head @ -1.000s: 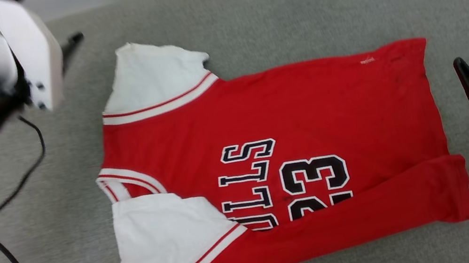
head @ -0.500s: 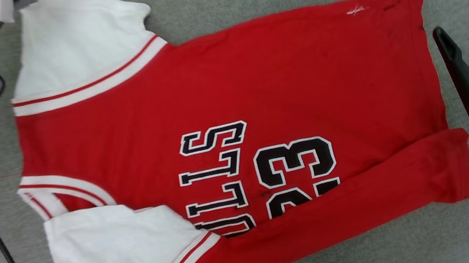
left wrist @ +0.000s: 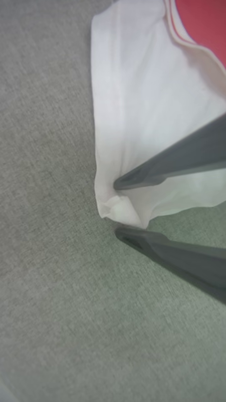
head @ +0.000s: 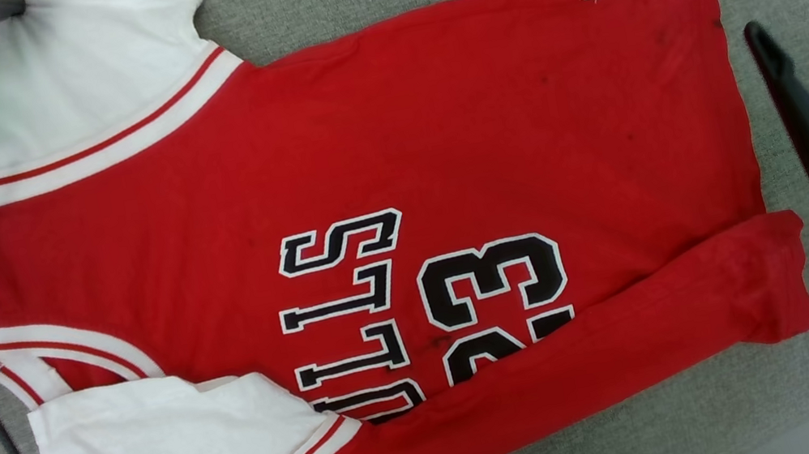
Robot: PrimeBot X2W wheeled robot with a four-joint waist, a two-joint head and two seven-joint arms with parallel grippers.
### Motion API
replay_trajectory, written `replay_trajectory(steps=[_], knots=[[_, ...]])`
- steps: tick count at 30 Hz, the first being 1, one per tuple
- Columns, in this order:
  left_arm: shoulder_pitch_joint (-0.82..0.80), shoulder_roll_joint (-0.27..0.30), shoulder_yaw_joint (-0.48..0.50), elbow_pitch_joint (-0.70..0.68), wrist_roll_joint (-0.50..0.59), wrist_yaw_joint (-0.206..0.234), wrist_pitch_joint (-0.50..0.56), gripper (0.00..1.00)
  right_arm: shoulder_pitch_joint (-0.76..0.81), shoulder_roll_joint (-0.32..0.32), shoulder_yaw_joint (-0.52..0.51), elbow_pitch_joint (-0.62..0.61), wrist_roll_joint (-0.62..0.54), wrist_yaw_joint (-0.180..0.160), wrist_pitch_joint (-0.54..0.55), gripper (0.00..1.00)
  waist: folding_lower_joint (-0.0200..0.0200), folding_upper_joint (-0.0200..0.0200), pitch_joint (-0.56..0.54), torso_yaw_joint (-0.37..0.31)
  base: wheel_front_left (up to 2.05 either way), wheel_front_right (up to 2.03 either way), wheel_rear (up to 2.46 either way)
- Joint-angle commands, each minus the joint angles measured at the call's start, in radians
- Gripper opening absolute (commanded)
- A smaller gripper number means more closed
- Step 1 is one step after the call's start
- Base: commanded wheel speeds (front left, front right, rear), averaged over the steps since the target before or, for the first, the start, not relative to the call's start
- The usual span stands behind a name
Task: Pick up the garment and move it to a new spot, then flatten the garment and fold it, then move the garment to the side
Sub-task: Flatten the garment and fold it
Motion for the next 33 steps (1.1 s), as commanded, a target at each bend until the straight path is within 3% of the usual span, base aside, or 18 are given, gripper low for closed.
replay_trajectory(steps=[1, 6, 10, 16, 20, 24, 27, 33], knots=[[0.067, -0.024, -0.021, 0.011, -0.008, -0.010, -0.003, 0.00, -0.019, -0.011, -0.009, 0.003, 0.001, 0.000, 0.003, 1.00, -0.0001, 0.0000, -0.011, 0.009, 0.00, 0.00, 0.00], [0.044, -0.035, -0.022, -0.009, 0.008, -0.035, -0.059, 0.00, -0.076, -0.077, -0.055, 0.003, -0.005, 0.000, 0.045, 1.00, -0.0001, 0.0000, -0.062, 0.041, 0.00, 0.00, 0.00], [0.044, -0.056, -0.023, -0.045, -0.005, -0.050, -0.111, 0.00, -0.154, -0.181, -0.038, 0.010, 0.001, 0.000, 0.149, 1.00, -0.0001, 0.0000, -0.110, 0.077, 0.00, 0.00, 0.00], [0.056, -0.079, -0.047, -0.125, -0.022, -0.057, -0.164, 0.00, -0.300, -0.345, 0.100, 0.069, 0.108, -0.001, 0.437, 1.00, -0.0001, 0.0000, -0.158, 0.136, 0.00, 0.00, 0.00], [0.056, -0.074, -0.079, -0.193, -0.031, -0.057, -0.182, 0.00, -0.408, -0.421, 0.236, 0.126, 0.206, -0.001, 0.661, 1.00, -0.0001, 0.0000, -0.166, 0.171, 0.00, 0.00, 0.00], [0.060, -0.067, -0.105, -0.251, -0.044, -0.057, -0.207, 0.00, -0.512, -0.462, 0.356, 0.189, 0.302, -0.001, 0.884, 1.00, -0.0001, 0.0000, -0.160, 0.201, 0.00, 0.00, 0.00], [0.055, -0.064, -0.122, -0.285, -0.049, -0.057, -0.221, 0.00, -0.572, -0.457, 0.423, 0.246, 0.349, -0.001, 1.007, 1.00, -0.0001, 0.0000, -0.146, 0.223, 0.00, 0.00, 0.00], [0.028, -0.064, -0.144, -0.318, -0.056, -0.057, -0.249, 0.00, -0.665, -0.404, 0.483, 0.366, 0.376, 0.000, 1.103, 1.00, -0.0001, 0.0000, -0.109, 0.257, 0.00, 0.00, 0.00]])
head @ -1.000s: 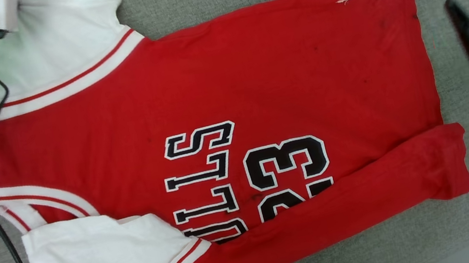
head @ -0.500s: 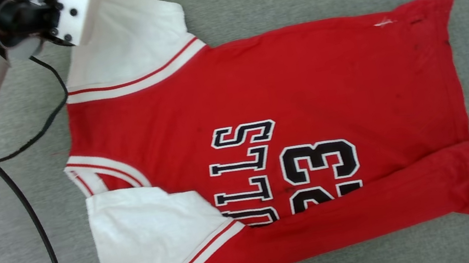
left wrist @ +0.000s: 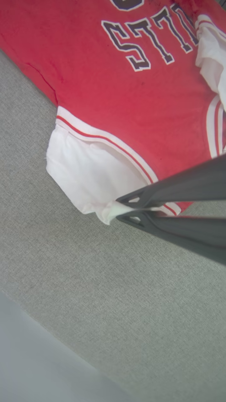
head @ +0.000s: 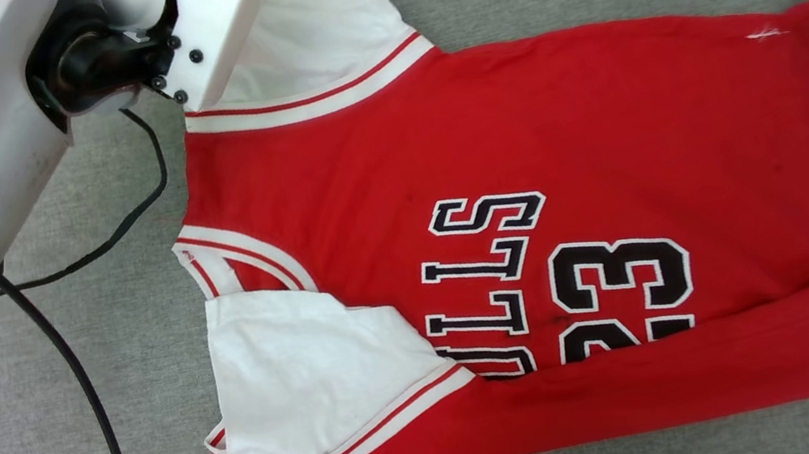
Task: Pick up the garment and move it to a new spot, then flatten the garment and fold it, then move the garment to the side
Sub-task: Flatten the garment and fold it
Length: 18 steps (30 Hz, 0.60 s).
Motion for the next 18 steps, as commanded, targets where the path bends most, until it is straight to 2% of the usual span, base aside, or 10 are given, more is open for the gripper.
replay_trajectory(steps=[1, 11, 12, 18], knots=[[-0.012, -0.002, -0.005, -0.006, -0.005, 0.000, -0.011, 0.00, -0.017, 0.016, 0.022, 0.033, -0.005, 0.000, 0.015, 1.00, 0.0000, 0.0000, 0.019, 0.018, 0.00, 0.00, 0.00], [-0.031, 0.001, -0.038, -0.028, -0.017, 0.000, -0.048, 0.00, 0.031, 0.064, 0.175, 0.147, 0.027, 0.000, -0.027, 1.00, 0.0000, 0.0000, 0.048, 0.043, 0.00, 0.00, 0.00], [-0.018, 0.015, -0.047, -0.029, -0.020, 0.000, -0.065, 0.00, 0.022, 0.055, 0.179, 0.160, 0.034, 0.000, -0.081, 0.00, 0.0000, 0.0000, 0.030, 0.039, 0.00, 0.00, 0.00], [0.041, 0.047, -0.060, -0.045, -0.037, 0.000, -0.129, 0.00, 0.008, 0.033, 0.181, 0.169, 0.055, 0.000, -0.207, 0.00, 0.0000, 0.0000, -0.066, 0.029, 0.00, 0.00, 0.00]])
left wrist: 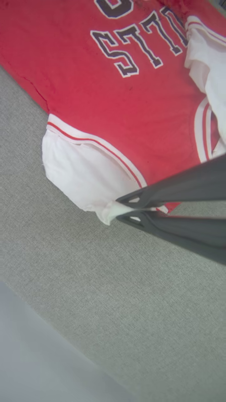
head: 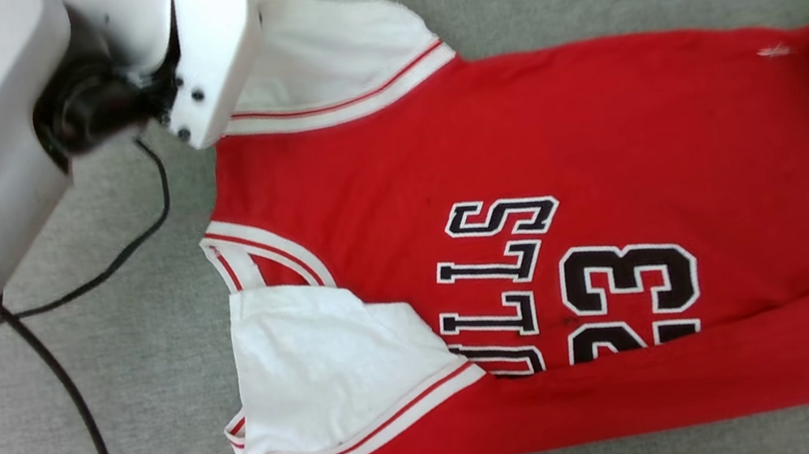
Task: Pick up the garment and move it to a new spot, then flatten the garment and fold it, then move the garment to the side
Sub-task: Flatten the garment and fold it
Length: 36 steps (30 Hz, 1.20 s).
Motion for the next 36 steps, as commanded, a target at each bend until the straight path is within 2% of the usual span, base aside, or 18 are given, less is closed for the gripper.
replay_trajectory(steps=[1, 9, 10, 13, 23, 29, 30, 35, 36], knots=[[0.039, 0.023, -0.007, -0.018, -0.006, 0.000, -0.016, 0.00, 0.030, -0.001, 0.022, 0.000, 0.011, 0.000, -0.032, 0.00, 0.0001, 0.0000, -0.068, -0.008, 0.00, 0.00, 0.00], [0.191, 0.132, -0.026, -0.150, -0.031, 0.000, -0.078, 0.00, 0.117, -0.036, 0.074, -0.012, 0.061, 0.000, -0.175, 0.00, 0.0001, 0.0000, -0.212, -0.008, 0.00, 0.00, 0.00], [0.191, 0.132, -0.026, -0.150, -0.031, 0.000, -0.078, 0.00, 0.117, -0.036, 0.074, -0.012, 0.061, 0.000, -0.175, 0.00, 0.0001, 0.0000, -0.212, -0.008, 0.00, 0.00, 0.00], [0.291, 0.181, -0.029, -0.217, -0.029, 0.001, -0.102, 0.00, 0.185, -0.066, 0.100, -0.031, 0.084, 0.000, -0.236, 0.00, 0.0001, 0.0000, -0.277, -0.002, 0.00, 0.00, 0.00], [0.574, 0.278, -0.035, -0.381, -0.053, 0.080, -0.147, 0.00, 0.385, -0.122, 0.130, -0.097, 0.131, 0.000, -0.368, 0.00, 0.0001, 0.0000, -0.367, -0.002, 0.00, 0.00, 0.00], [0.714, 0.289, -0.036, -0.378, -0.060, 0.118, -0.194, 0.00, 0.470, -0.123, 0.132, -0.107, 0.132, 0.000, -0.406, 0.00, 0.0001, 0.0000, -0.365, -0.013, 0.00, 0.00, 0.00], [0.785, 0.273, -0.035, -0.343, -0.100, 0.126, -0.231, 0.00, 0.509, -0.099, 0.127, -0.089, 0.142, 0.000, -0.424, 0.00, 0.0001, 0.0000, -0.353, -0.022, 0.00, 0.00, 0.00], [0.843, 0.242, -0.034, -0.268, -0.096, 0.121, -0.279, 0.00, 0.541, -0.045, 0.117, -0.034, 0.141, 0.000, -0.448, 0.00, 0.0001, 0.0000, -0.343, -0.034, 0.00, 0.00, 0.00], [0.847, 0.237, -0.033, -0.258, -0.097, 0.120, -0.288, 0.10, 0.546, -0.036, 0.118, -0.026, 0.137, 0.000, -0.452, 0.10, 0.0001, 0.0000, -0.344, -0.035, 0.00, 0.00, 0.00]])
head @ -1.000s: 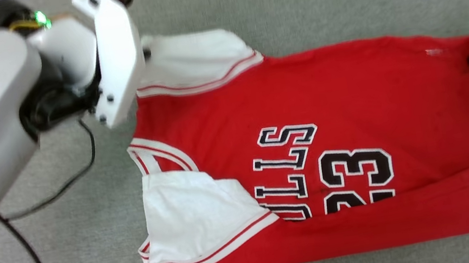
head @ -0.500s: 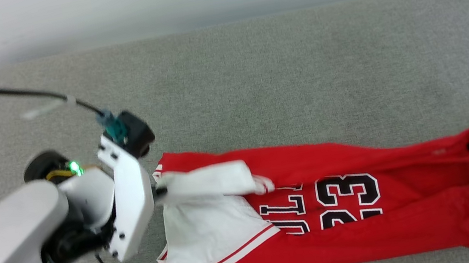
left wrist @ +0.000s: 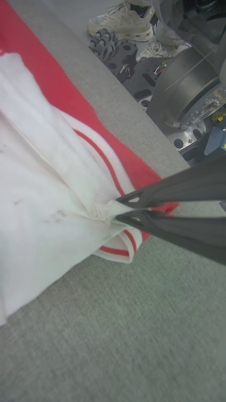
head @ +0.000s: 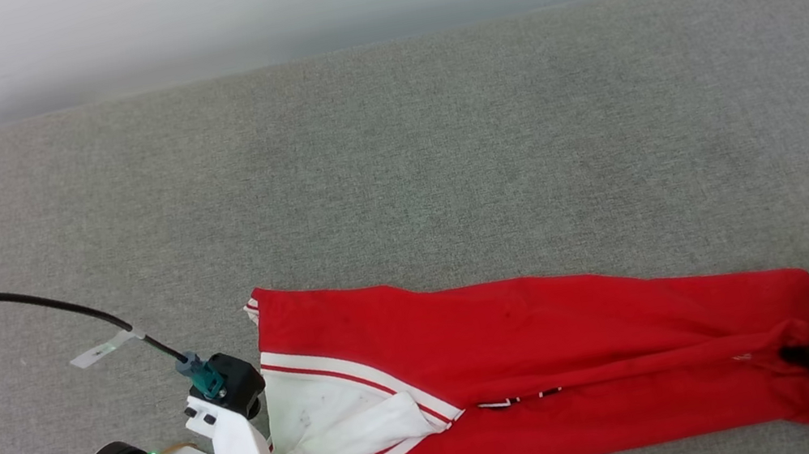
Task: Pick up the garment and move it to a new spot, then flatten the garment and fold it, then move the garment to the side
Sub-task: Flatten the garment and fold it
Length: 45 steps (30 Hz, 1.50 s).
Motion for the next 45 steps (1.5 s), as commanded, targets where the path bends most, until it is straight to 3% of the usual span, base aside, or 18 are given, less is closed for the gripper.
replay_trajectory(steps=[1, 2, 3, 4, 10, 14, 19, 25, 32, 38, 45], knots=[[0.020, -0.008, 0.004, 0.013, -0.007, -0.003, -0.011, 0.53, 0.020, 0.016, -0.001, 0.007, -0.004, 0.000, -0.012, 0.16, 0.0001, -0.0001, -0.004, -0.001, 0.00, 0.00, 0.00], [0.024, -0.012, 0.006, 0.017, -0.003, -0.004, -0.022, 0.81, 0.021, 0.023, -0.003, 0.012, -0.003, 0.000, -0.019, 0.34, 0.0001, -0.0001, -0.008, -0.002, 0.00, 0.00, 0.00], [0.026, -0.012, 0.006, 0.021, 0.005, -0.001, -0.028, 1.00, 0.022, 0.028, -0.007, 0.014, -0.002, 0.000, -0.029, 0.79, 0.0001, -0.0001, -0.014, -0.002, 0.00, 0.00, 0.00], [0.026, -0.008, 0.006, 0.017, 0.017, 0.000, -0.034, 1.00, 0.023, 0.029, -0.013, 0.013, -0.004, 0.000, -0.042, 1.00, 0.0001, -0.0001, -0.022, -0.002, 0.00, 0.00, 0.00], [0.030, 0.041, 0.020, -0.068, 0.104, 0.046, -0.125, 1.00, 0.050, -0.017, -0.065, -0.041, -0.030, 0.000, -0.131, 1.00, 0.0001, -0.0001, -0.072, 0.006, 0.00, 0.00, 0.00], [0.040, 0.074, 0.046, -0.128, 0.186, 0.123, -0.242, 1.00, 0.084, -0.031, -0.172, -0.072, 0.006, -0.001, -0.204, 1.00, 0.0001, -0.0001, -0.085, 0.009, 0.00, 0.00, 0.00], [0.070, 0.065, 0.122, -0.156, 0.221, 0.242, -0.434, 1.00, 0.140, -0.051, -0.319, -0.079, 0.050, 0.000, -0.264, 1.00, 0.0001, -0.0001, -0.087, 0.015, 0.00, 0.00, 0.00], [0.131, 0.006, 0.201, -0.109, 0.264, 0.392, -0.654, 1.00, 0.233, -0.029, -0.456, -0.028, 0.127, 0.000, -0.275, 1.00, 0.0001, -0.0001, -0.070, 0.024, 0.00, 0.00, 0.00], [0.192, -0.094, 0.334, -0.073, 0.381, 0.525, -0.702, 1.00, 0.293, 0.014, -0.520, 0.040, 0.179, 0.000, -0.229, 1.00, 0.0001, -0.0001, -0.039, 0.043, 0.00, 0.00, 0.00], [0.317, -0.199, 0.558, -0.114, 0.541, 0.558, -0.703, 1.00, 0.306, 0.069, -0.520, 0.068, 0.203, 0.000, -0.182, 1.00, 0.0001, -0.0001, -0.012, 0.061, 0.00, 0.00, 0.00], [0.457, -0.315, 0.753, -0.159, 0.731, 0.496, -0.703, 1.00, 0.321, 0.130, -0.498, 0.086, 0.248, 0.000, -0.106, 1.00, 0.0001, -0.0001, -0.001, 0.078, 0.00, 0.00, 0.00]])
